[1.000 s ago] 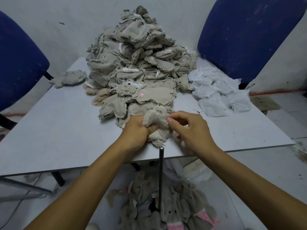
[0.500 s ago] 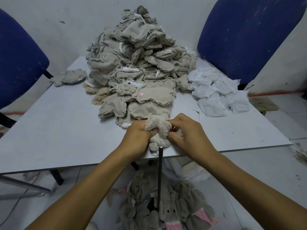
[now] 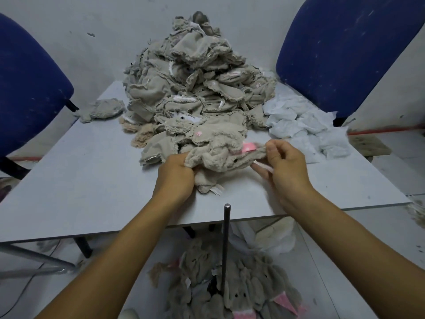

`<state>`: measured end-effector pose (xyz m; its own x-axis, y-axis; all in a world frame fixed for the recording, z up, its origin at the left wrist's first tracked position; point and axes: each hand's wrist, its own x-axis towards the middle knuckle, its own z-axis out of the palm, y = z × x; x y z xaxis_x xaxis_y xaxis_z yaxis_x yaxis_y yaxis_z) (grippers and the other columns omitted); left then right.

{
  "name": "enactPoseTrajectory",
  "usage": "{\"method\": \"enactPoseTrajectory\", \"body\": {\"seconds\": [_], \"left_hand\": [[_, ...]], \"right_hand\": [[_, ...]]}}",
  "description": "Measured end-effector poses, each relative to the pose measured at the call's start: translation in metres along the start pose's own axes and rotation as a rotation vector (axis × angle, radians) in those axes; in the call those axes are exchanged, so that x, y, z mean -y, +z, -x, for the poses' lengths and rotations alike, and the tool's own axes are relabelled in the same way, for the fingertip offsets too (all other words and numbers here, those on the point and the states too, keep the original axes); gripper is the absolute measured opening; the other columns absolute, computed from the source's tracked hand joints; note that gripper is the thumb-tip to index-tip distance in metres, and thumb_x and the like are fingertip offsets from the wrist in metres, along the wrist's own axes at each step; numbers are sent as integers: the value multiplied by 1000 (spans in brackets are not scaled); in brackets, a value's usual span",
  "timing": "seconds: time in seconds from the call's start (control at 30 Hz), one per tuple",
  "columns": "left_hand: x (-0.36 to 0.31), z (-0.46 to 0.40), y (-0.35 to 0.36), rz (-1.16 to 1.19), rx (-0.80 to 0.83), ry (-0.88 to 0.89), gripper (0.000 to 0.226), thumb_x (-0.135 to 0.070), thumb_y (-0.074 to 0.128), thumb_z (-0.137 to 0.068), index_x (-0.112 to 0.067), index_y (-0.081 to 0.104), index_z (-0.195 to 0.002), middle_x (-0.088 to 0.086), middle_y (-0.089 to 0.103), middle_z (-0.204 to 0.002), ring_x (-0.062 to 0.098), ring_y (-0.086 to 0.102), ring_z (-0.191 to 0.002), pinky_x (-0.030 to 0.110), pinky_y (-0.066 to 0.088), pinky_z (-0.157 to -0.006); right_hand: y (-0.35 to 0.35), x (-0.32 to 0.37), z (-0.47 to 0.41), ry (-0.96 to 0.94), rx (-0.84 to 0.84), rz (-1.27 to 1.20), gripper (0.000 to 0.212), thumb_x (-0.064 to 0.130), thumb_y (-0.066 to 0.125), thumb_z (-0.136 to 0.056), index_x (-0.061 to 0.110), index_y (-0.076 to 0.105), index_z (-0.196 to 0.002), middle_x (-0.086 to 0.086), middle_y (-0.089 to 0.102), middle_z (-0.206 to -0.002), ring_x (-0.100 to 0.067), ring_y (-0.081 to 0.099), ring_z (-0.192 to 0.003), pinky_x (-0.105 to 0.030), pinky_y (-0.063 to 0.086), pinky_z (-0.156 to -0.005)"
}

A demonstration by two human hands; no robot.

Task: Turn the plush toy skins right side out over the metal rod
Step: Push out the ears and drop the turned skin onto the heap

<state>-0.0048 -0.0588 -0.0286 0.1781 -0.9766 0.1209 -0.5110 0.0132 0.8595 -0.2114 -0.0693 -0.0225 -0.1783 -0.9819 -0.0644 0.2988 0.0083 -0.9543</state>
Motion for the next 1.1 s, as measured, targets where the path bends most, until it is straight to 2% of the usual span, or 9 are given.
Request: {"method": "enactPoseTrajectory", "body": {"seconds": [0.2, 0.3, 0.4, 0.47, 0.57, 0.67, 0.83, 1.03, 1.1], "left_hand": [[-17, 10, 7, -213, 137, 288, 43, -29, 69, -76, -41, 61, -116, -15, 63, -115, 14, 56, -113, 48, 43, -98], [-18, 8, 8, 13, 167, 268, 31, -15, 70, -84, -44, 71, -97, -21, 71, -94, 9, 66, -90, 30, 52, -78], [-19, 4, 9, 112, 111, 144, 29, -19, 62, -85, -45, 74, -83, -18, 71, -72, 6, 63, -67, 28, 48, -60], [-21, 2, 9, 172, 83, 71, 26, -25, 56, -77, -41, 75, -85, -14, 73, -74, 9, 67, -74, 33, 54, -66], [-22, 1, 8, 178, 88, 28, 21, -26, 59, -73, -38, 74, -81, -11, 75, -80, 19, 71, -85, 48, 59, -81], [-20, 4, 9, 120, 136, 108, 32, -16, 66, -83, -47, 73, -79, -22, 73, -83, 6, 68, -84, 35, 55, -79], [-19, -1, -5, -90, -131, 213, 33, 10, 56, -74, -18, 72, -80, -3, 69, -73, 20, 63, -75, 42, 54, -66], [-26, 12, 5, -498, -234, 616, 29, 0, 66, -71, -13, 72, -96, 4, 67, -94, 28, 59, -92, 34, 27, -80], [-25, 15, 9, -580, -42, 755, 33, -10, 63, -69, -15, 71, -100, 3, 66, -104, 27, 58, -102, 33, 22, -84]], "right_hand": [[1, -13, 8, 3, 127, 213, 29, -2, 41, -102, 22, 58, -100, -17, 62, -99, -22, 72, -72, -35, 60, -58], [-2, -11, 10, -286, 195, 557, 41, 5, 39, -103, 40, 61, -106, -4, 62, -116, -21, 66, -103, -45, 60, -77], [-5, -10, 14, -458, 255, 630, 28, 24, 40, -107, 37, 61, -122, -3, 49, -129, -7, 52, -118, -27, 48, -102], [-8, -8, 15, -581, 251, 741, 33, 40, 48, -100, 29, 60, -129, 0, 44, -131, -1, 48, -118, -15, 41, -100], [-11, -6, 18, -672, 195, 779, 34, 33, 68, -89, 21, 66, -121, 3, 49, -122, -14, 57, -112, -24, 52, -85], [-7, -8, 19, -765, 200, 869, 14, 13, 73, -88, 13, 71, -102, 1, 58, -102, -10, 61, -92, -19, 49, -73], [-11, 7, 4, -333, -137, 298, 17, 6, 71, -88, 18, 68, -77, 5, 65, -73, -5, 61, -64, -16, 54, -61], [-3, -1, 2, -24, -142, 18, 25, -1, 59, -96, 17, 59, -113, -12, 64, -98, -12, 69, -66, -24, 58, -59], [1, -2, 4, 49, -55, -18, 28, -1, 56, -97, 19, 57, -117, -8, 67, -95, -13, 71, -69, -28, 60, -58]]}}
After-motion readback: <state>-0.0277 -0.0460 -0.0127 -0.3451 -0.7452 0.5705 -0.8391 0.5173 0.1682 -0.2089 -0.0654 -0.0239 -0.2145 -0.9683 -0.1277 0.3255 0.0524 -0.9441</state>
